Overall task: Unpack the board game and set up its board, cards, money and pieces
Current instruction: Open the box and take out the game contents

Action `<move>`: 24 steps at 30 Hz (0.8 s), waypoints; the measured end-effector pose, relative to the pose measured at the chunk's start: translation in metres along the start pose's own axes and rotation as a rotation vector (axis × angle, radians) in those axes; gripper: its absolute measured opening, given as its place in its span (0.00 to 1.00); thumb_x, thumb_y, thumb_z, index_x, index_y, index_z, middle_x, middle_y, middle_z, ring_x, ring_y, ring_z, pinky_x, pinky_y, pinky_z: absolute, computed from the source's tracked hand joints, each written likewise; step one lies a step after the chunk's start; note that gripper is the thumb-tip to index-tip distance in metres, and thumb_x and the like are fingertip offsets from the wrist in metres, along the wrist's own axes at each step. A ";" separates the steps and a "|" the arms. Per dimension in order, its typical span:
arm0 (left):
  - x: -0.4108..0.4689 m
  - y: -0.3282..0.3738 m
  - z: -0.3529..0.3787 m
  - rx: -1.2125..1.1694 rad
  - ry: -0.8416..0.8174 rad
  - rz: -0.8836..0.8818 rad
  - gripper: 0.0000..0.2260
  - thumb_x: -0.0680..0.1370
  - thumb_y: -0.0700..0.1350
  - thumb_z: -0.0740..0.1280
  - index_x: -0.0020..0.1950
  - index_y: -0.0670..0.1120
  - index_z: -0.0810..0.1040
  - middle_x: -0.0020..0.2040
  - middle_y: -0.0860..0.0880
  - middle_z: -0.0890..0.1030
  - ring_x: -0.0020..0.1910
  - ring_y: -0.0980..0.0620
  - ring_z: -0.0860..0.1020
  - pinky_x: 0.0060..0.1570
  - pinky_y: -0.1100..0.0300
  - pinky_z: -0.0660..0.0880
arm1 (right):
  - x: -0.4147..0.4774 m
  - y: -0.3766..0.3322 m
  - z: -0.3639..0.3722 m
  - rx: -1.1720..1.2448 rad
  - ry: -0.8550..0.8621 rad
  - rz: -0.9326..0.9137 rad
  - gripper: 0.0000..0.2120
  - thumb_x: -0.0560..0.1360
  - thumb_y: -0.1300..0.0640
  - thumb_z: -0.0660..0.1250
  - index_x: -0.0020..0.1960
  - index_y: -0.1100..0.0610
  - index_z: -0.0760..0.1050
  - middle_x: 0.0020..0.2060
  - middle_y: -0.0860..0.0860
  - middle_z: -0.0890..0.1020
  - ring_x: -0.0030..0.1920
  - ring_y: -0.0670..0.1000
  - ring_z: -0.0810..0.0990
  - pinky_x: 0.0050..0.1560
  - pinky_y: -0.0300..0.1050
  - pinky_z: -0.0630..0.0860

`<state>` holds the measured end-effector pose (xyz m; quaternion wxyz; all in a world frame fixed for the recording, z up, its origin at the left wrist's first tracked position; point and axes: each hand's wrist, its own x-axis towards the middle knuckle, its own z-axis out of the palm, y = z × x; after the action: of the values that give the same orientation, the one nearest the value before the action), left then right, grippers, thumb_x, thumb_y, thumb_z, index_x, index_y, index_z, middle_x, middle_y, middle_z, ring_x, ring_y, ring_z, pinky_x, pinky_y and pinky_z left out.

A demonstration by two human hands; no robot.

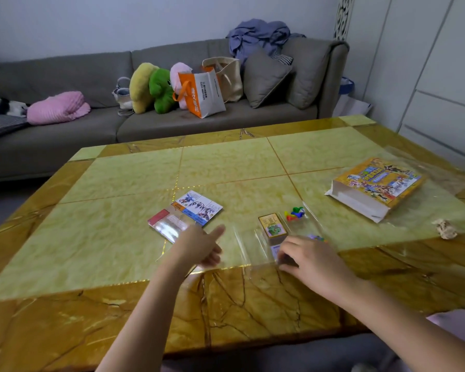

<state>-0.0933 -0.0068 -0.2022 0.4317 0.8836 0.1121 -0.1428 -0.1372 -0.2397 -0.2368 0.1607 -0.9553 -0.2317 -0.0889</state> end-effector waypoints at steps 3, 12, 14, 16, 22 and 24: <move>-0.007 0.007 0.026 -0.078 -0.315 -0.139 0.33 0.74 0.67 0.62 0.44 0.34 0.82 0.37 0.41 0.84 0.32 0.48 0.82 0.34 0.60 0.80 | -0.001 0.006 0.002 0.036 0.095 -0.017 0.10 0.63 0.59 0.79 0.37 0.53 0.77 0.35 0.43 0.78 0.35 0.44 0.77 0.31 0.38 0.74; -0.011 0.015 0.080 -1.262 -0.512 -0.338 0.08 0.76 0.33 0.61 0.51 0.30 0.76 0.44 0.35 0.82 0.35 0.43 0.83 0.37 0.53 0.82 | -0.002 0.001 -0.016 0.169 0.118 0.042 0.16 0.71 0.39 0.66 0.47 0.51 0.79 0.43 0.42 0.81 0.44 0.41 0.79 0.44 0.40 0.78; -0.014 0.017 0.084 -1.320 -0.537 -0.294 0.09 0.76 0.30 0.57 0.50 0.28 0.76 0.48 0.32 0.81 0.40 0.41 0.83 0.45 0.52 0.81 | -0.001 -0.005 -0.021 0.180 0.118 0.172 0.29 0.72 0.30 0.55 0.55 0.51 0.79 0.50 0.42 0.81 0.50 0.40 0.79 0.50 0.36 0.76; -0.019 0.018 0.088 -1.292 -0.526 -0.213 0.12 0.74 0.29 0.57 0.54 0.30 0.76 0.55 0.31 0.79 0.48 0.40 0.82 0.53 0.53 0.78 | 0.002 -0.007 -0.023 0.098 0.106 0.258 0.27 0.75 0.34 0.56 0.63 0.52 0.75 0.57 0.45 0.80 0.56 0.44 0.77 0.55 0.37 0.72; -0.027 0.022 0.091 -1.234 -0.407 -0.054 0.18 0.69 0.26 0.62 0.59 0.32 0.75 0.52 0.33 0.82 0.44 0.43 0.83 0.39 0.58 0.81 | 0.017 -0.020 -0.034 -0.054 0.020 0.410 0.31 0.72 0.33 0.61 0.62 0.56 0.72 0.56 0.49 0.76 0.55 0.47 0.75 0.52 0.37 0.70; -0.028 0.024 0.088 -1.214 -0.401 -0.004 0.17 0.69 0.27 0.65 0.57 0.32 0.75 0.51 0.33 0.82 0.43 0.44 0.83 0.41 0.58 0.81 | 0.020 -0.024 -0.040 -0.046 0.021 0.436 0.30 0.70 0.34 0.64 0.60 0.56 0.72 0.54 0.49 0.77 0.52 0.48 0.76 0.47 0.36 0.68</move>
<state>-0.1260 -0.0933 -0.2265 0.8676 0.4377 0.0917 -0.2174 -0.1346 -0.2248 -0.1882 0.1564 -0.9853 -0.0159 -0.0672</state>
